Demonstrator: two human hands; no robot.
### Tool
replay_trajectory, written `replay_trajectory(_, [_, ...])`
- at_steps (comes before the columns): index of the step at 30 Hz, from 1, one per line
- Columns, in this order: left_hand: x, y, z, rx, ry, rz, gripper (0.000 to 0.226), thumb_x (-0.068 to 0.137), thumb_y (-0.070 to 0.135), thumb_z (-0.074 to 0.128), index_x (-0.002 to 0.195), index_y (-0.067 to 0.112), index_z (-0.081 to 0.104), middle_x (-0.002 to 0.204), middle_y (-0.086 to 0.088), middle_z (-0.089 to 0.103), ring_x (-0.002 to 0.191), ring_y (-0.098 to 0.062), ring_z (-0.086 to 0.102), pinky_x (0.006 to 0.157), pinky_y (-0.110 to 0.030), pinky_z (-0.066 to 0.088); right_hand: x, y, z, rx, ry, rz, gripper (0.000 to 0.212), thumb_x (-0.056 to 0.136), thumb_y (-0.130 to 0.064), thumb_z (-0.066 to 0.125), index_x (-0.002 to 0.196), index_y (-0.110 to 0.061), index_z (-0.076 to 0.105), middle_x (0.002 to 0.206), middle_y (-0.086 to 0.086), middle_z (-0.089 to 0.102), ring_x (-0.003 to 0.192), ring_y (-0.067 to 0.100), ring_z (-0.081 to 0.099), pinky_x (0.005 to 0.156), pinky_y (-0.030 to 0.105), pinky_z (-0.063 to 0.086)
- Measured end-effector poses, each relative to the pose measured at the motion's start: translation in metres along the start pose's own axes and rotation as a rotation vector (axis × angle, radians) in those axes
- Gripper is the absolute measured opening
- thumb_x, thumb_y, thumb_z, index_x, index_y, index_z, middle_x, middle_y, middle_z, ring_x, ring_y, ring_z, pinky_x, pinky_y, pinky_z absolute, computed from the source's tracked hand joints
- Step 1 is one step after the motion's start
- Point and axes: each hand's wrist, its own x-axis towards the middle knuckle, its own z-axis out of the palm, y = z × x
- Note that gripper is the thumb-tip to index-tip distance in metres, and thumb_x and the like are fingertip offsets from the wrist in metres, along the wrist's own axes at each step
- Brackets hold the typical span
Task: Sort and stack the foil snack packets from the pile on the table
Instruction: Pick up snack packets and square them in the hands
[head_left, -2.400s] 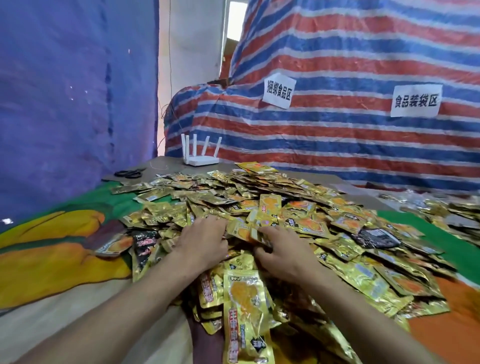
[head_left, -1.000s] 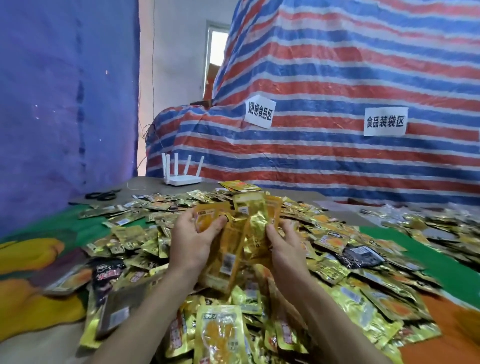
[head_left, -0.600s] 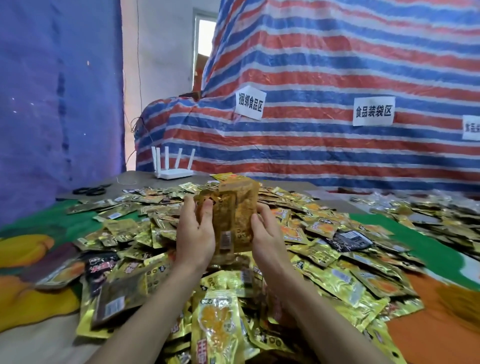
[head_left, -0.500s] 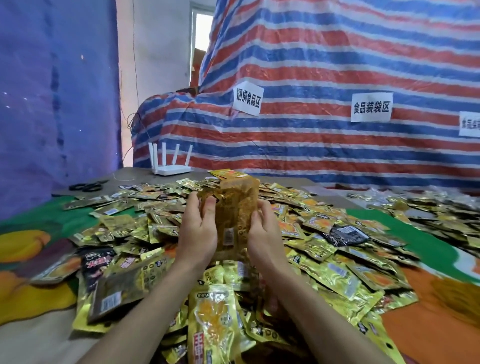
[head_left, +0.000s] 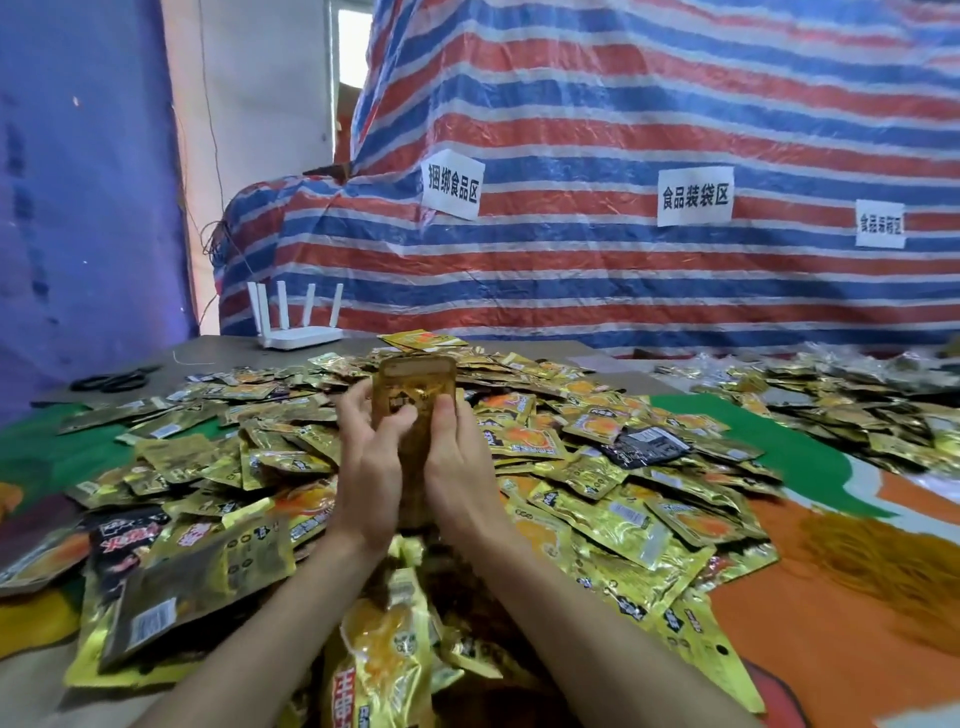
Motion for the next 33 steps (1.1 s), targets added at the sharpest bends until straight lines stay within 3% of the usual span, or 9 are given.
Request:
replay_trajectory(2, [0.001, -0.005, -0.003, 0.034, -0.12, -0.142, 0.034, 0.082, 0.013, 0.065, 0.115, 0.015, 0.06, 0.096, -0.005, 0.073, 0.09, -0.023, 0.071, 0.069, -0.029, 0.057, 0.005, 0.0, -0.008, 0.006, 0.03, 0.05, 0.039, 0.103, -0.043, 0.03, 0.091, -0.019, 0.058, 0.102, 0.013, 0.064, 0.093, 0.026, 0.06, 0.085, 0.046, 0.051])
replay_trajectory(6, [0.0, -0.005, -0.007, 0.177, -0.203, -0.166, 0.039, 0.066, 0.004, 0.08, 0.103, 0.012, 0.067, 0.081, 0.0, 0.076, 0.077, -0.015, 0.073, 0.061, -0.021, 0.055, 0.005, -0.008, -0.016, 0.089, -0.007, 0.089, 0.044, 0.089, -0.036, 0.031, 0.098, -0.002, 0.057, 0.099, 0.023, 0.061, 0.09, 0.032, 0.057, 0.091, 0.057, 0.049])
replay_trajectory(10, [-0.002, -0.002, -0.01, 0.321, -0.226, -0.146, 0.014, 0.066, 0.021, 0.071, 0.079, 0.019, 0.074, 0.074, 0.0, 0.074, 0.069, -0.011, 0.069, 0.064, -0.027, 0.055, 0.006, -0.025, -0.028, -0.184, -0.136, 0.025, 0.037, 0.089, -0.036, 0.034, 0.097, -0.013, 0.062, 0.101, 0.011, 0.063, 0.097, 0.025, 0.058, 0.093, 0.054, 0.049])
replay_trajectory(13, [-0.007, 0.002, -0.011, 0.354, -0.294, -0.124, 0.02, 0.071, 0.023, 0.066, 0.084, 0.033, 0.077, 0.082, -0.004, 0.076, 0.073, -0.019, 0.073, 0.065, -0.032, 0.059, 0.003, -0.031, -0.075, -0.465, -0.133, -0.091, 0.028, 0.096, -0.033, 0.051, 0.111, -0.015, 0.066, 0.107, 0.001, 0.065, 0.1, 0.014, 0.061, 0.087, 0.037, 0.053])
replay_trajectory(15, [-0.01, 0.004, -0.01, 0.355, -0.343, -0.099, 0.017, 0.074, 0.023, 0.066, 0.088, 0.023, 0.075, 0.086, -0.007, 0.074, 0.077, -0.024, 0.072, 0.065, -0.042, 0.06, 0.0, -0.034, -0.128, -0.702, -0.122, -0.104, 0.018, 0.095, -0.024, 0.058, 0.107, -0.015, 0.068, 0.097, -0.003, 0.066, 0.087, 0.009, 0.062, 0.072, 0.027, 0.053])
replay_trajectory(21, [-0.011, 0.006, -0.006, 0.404, -0.323, 0.004, 0.027, 0.073, 0.025, 0.067, 0.087, 0.003, 0.068, 0.084, -0.022, 0.069, 0.076, -0.033, 0.067, 0.075, -0.048, 0.054, -0.038, -0.029, -0.281, -1.487, -0.134, 0.455, 0.012, 0.082, -0.007, 0.057, 0.087, -0.008, 0.067, 0.083, 0.011, 0.068, 0.077, 0.03, 0.065, 0.067, 0.034, 0.057])
replay_trajectory(23, [-0.01, 0.007, -0.004, 0.38, -0.317, -0.002, 0.021, 0.072, 0.022, 0.069, 0.087, 0.007, 0.071, 0.084, -0.015, 0.072, 0.077, -0.028, 0.069, 0.074, -0.041, 0.054, -0.051, -0.021, -0.299, -1.493, -0.171, 0.512, 0.016, 0.079, -0.004, 0.056, 0.085, -0.006, 0.071, 0.082, 0.012, 0.071, 0.077, 0.029, 0.068, 0.066, 0.035, 0.058])
replay_trajectory(27, [-0.009, 0.002, -0.006, 0.403, -0.342, -0.008, 0.013, 0.084, -0.002, 0.072, 0.09, 0.01, 0.072, 0.087, -0.01, 0.075, 0.081, -0.023, 0.071, 0.072, -0.032, 0.053, -0.058, -0.011, -0.303, -1.458, -0.124, 0.39, 0.017, 0.079, 0.001, 0.057, 0.079, -0.003, 0.074, 0.076, 0.012, 0.072, 0.075, 0.026, 0.07, 0.063, 0.033, 0.057])
replay_trajectory(33, [-0.009, 0.004, -0.01, 0.313, -0.325, -0.076, 0.03, 0.071, 0.021, 0.069, 0.098, 0.007, 0.07, 0.094, -0.007, 0.076, 0.089, -0.021, 0.073, 0.075, -0.035, 0.055, -0.056, -0.007, -0.301, -1.634, -0.183, 0.367, 0.023, 0.087, -0.01, 0.053, 0.065, -0.009, 0.046, 0.069, 0.007, 0.05, 0.068, 0.027, 0.052, 0.048, 0.03, 0.035])
